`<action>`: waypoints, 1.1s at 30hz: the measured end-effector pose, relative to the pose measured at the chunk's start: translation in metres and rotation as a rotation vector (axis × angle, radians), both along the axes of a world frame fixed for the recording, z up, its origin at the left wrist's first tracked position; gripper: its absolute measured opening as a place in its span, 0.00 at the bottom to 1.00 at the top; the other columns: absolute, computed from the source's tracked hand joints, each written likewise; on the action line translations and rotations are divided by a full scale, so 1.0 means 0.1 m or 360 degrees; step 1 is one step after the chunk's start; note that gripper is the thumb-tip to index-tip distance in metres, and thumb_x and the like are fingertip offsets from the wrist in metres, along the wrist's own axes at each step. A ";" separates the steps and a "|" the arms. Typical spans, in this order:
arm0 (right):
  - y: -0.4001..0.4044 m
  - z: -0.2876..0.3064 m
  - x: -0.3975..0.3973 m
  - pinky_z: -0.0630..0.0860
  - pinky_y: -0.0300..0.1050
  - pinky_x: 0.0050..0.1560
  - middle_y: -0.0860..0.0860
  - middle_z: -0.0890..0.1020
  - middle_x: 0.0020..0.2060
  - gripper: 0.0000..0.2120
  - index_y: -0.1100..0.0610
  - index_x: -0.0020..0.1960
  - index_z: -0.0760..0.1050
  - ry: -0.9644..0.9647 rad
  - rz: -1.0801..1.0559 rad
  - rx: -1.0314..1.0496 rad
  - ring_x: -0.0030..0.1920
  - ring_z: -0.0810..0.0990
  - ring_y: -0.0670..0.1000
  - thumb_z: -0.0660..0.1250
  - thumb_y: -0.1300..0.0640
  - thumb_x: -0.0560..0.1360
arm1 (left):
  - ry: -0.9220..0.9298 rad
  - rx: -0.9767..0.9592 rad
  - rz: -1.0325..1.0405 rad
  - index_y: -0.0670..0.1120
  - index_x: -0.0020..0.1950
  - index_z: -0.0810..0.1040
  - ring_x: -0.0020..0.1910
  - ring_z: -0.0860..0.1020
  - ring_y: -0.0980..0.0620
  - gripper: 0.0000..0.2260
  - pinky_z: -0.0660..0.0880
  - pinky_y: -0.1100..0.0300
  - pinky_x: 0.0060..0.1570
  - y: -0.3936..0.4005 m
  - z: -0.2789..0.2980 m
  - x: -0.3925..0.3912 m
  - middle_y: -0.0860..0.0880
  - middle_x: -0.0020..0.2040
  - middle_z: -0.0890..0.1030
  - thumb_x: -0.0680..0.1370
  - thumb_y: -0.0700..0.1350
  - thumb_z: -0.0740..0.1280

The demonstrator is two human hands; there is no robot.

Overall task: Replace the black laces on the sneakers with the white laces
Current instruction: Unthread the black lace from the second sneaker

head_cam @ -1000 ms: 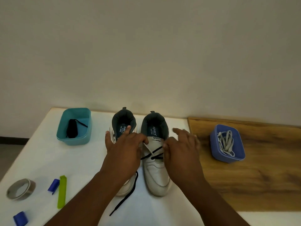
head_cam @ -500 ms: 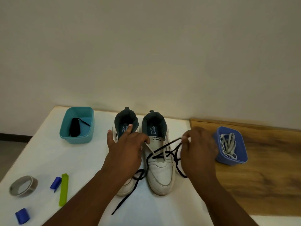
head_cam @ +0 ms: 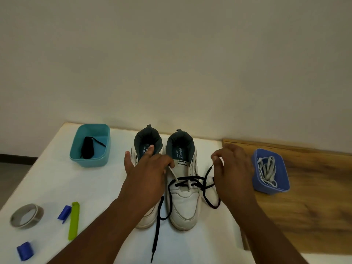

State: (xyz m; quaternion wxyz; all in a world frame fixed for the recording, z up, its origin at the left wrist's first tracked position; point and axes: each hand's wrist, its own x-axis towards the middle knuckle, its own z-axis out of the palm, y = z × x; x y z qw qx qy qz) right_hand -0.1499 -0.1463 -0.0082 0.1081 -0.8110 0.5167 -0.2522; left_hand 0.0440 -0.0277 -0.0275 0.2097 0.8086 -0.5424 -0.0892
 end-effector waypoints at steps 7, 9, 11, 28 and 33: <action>0.32 -0.25 0.31 0.48 0.65 0.78 0.49 0.63 0.79 0.03 0.40 0.48 0.82 0.0292 0.0587 0.0131 0.82 0.48 0.60 0.71 0.49 0.77 | -0.0045 0.0035 -0.0002 0.62 0.59 0.73 0.80 0.57 0.52 0.14 0.42 0.32 0.74 0.02 0.04 -0.02 0.61 0.64 0.78 0.80 0.43 0.64; 0.28 -0.23 0.30 0.49 0.64 0.78 0.49 0.67 0.77 0.05 0.42 0.47 0.81 0.0315 0.0447 0.0037 0.80 0.55 0.60 0.69 0.52 0.78 | -0.0034 0.0041 -0.0001 0.62 0.59 0.73 0.80 0.56 0.52 0.14 0.41 0.32 0.74 0.02 0.05 -0.01 0.61 0.64 0.77 0.80 0.43 0.64; 0.21 -0.19 0.23 0.59 0.64 0.74 0.52 0.73 0.71 0.06 0.46 0.49 0.80 0.0207 0.0129 -0.0049 0.74 0.66 0.60 0.66 0.55 0.80 | -0.0036 0.0049 -0.0006 0.63 0.60 0.73 0.80 0.56 0.53 0.16 0.41 0.32 0.74 0.02 0.05 -0.01 0.62 0.64 0.77 0.79 0.42 0.65; -0.02 -0.09 0.05 0.73 0.63 0.58 0.56 0.76 0.56 0.07 0.56 0.51 0.78 -0.0493 -0.0338 -0.0102 0.55 0.74 0.57 0.60 0.60 0.82 | 0.0005 0.0103 -0.0012 0.62 0.63 0.73 0.81 0.52 0.54 0.16 0.38 0.35 0.74 0.04 0.16 -0.03 0.62 0.68 0.75 0.81 0.43 0.62; 0.15 -0.08 0.17 0.61 0.66 0.74 0.53 0.69 0.72 0.14 0.45 0.63 0.77 -0.0111 0.0187 -0.0067 0.75 0.63 0.58 0.64 0.54 0.79 | 0.0009 0.0129 0.0011 0.62 0.63 0.73 0.81 0.52 0.54 0.14 0.37 0.36 0.74 0.04 0.16 -0.04 0.62 0.68 0.75 0.81 0.45 0.62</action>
